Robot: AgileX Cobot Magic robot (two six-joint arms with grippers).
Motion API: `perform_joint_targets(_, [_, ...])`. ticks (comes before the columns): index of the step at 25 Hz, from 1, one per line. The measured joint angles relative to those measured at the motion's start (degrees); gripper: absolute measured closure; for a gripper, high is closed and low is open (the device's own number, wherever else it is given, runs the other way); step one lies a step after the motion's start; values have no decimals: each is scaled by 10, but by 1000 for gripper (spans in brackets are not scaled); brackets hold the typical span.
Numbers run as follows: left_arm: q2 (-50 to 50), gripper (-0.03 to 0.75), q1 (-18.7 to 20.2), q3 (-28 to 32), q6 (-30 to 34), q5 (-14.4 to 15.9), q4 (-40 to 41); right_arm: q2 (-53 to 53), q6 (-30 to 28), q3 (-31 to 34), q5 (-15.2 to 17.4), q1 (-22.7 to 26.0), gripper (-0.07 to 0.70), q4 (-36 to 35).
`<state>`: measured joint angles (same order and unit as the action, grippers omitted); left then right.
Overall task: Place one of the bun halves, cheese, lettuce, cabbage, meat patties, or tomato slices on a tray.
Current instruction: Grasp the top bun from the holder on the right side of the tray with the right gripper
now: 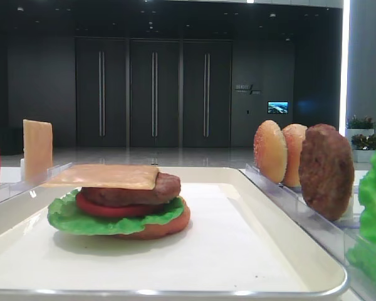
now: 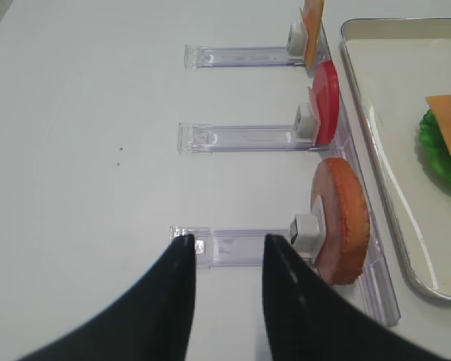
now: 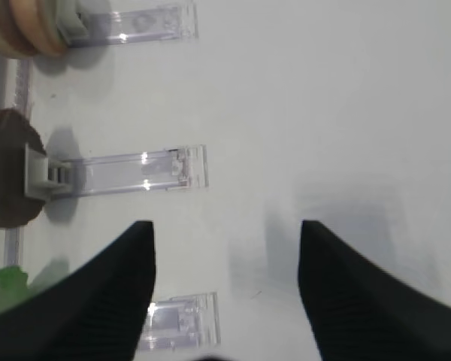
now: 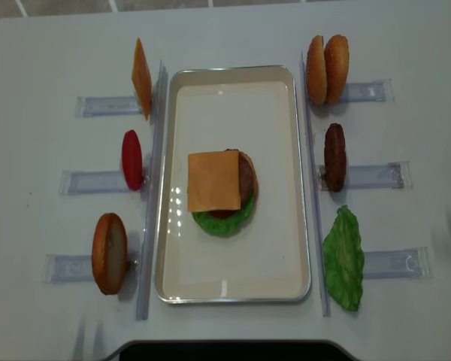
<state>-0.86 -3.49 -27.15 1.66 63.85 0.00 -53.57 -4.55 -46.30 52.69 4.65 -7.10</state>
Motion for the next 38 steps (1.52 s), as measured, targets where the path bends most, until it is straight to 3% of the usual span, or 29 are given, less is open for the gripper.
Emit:
perform_joint_targets(8, [0,537,0,0,0,-1,0,-288,-15,-199,-5,-6,230,2])
perform_joint_targets(14, [0,575,0,0,0,-1,0,-418,-19,-333,13,-6,230,8])
perform_joint_targets(19, [0,601,0,0,0,-1,0,-479,-18,-404,34,-14,230,16])
perform_joint_targets(22, [0,608,0,0,0,-1,0,-490,-1,-424,47,-47,238,22])
perform_joint_targets(31, [0,611,0,1,1,-1,0,-513,114,-456,58,-255,248,75])
perform_joint_targets(34, [0,612,0,1,1,-1,0,-537,138,-477,60,-288,248,93])
perform_joint_targets(38, [0,630,0,1,1,-1,0,-564,142,-496,57,-297,248,104])
